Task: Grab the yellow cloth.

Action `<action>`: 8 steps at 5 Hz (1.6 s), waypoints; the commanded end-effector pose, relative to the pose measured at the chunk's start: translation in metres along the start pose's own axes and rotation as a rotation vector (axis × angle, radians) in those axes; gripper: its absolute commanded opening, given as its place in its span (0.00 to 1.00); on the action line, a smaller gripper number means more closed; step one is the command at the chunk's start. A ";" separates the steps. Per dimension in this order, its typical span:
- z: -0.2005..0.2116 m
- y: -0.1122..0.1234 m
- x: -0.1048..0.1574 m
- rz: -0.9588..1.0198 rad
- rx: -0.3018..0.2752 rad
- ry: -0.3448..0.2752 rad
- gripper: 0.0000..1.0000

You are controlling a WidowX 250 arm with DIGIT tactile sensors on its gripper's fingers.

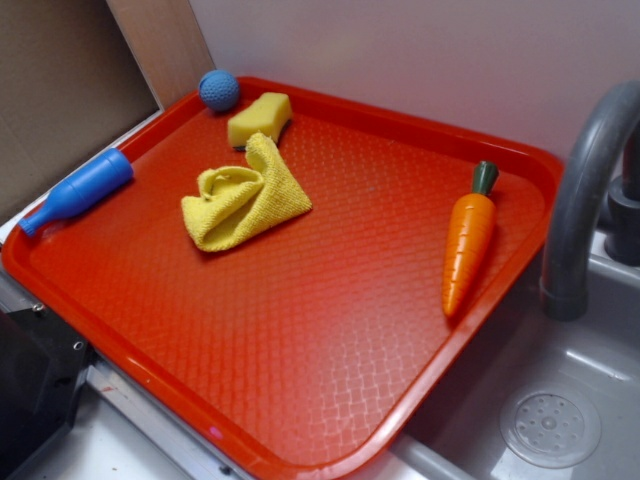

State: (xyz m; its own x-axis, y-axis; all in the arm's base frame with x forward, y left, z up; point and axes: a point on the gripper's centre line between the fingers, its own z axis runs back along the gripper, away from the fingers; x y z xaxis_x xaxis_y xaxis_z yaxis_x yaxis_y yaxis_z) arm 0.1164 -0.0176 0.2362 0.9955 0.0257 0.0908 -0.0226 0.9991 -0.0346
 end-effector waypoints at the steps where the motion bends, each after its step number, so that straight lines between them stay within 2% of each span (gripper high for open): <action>1: 0.000 0.000 0.000 0.000 0.000 0.000 1.00; 2: -0.055 -0.022 0.045 0.074 0.067 0.049 1.00; 3: -0.107 -0.046 0.094 0.136 0.062 -0.028 1.00; 4: -0.158 -0.037 0.143 0.205 0.053 -0.077 1.00; 5: -0.191 -0.015 0.152 0.179 0.118 -0.083 1.00; 6: -0.197 0.009 0.140 0.074 0.155 -0.066 1.00; 7: -0.182 0.025 0.121 0.025 0.178 -0.047 1.00; 8: -0.188 0.032 0.114 0.026 0.196 -0.044 1.00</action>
State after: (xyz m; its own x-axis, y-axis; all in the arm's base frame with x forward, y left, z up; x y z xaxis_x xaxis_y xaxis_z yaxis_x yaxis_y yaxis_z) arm 0.2374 0.0057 0.0466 0.9938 0.0389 0.1045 -0.0555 0.9855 0.1606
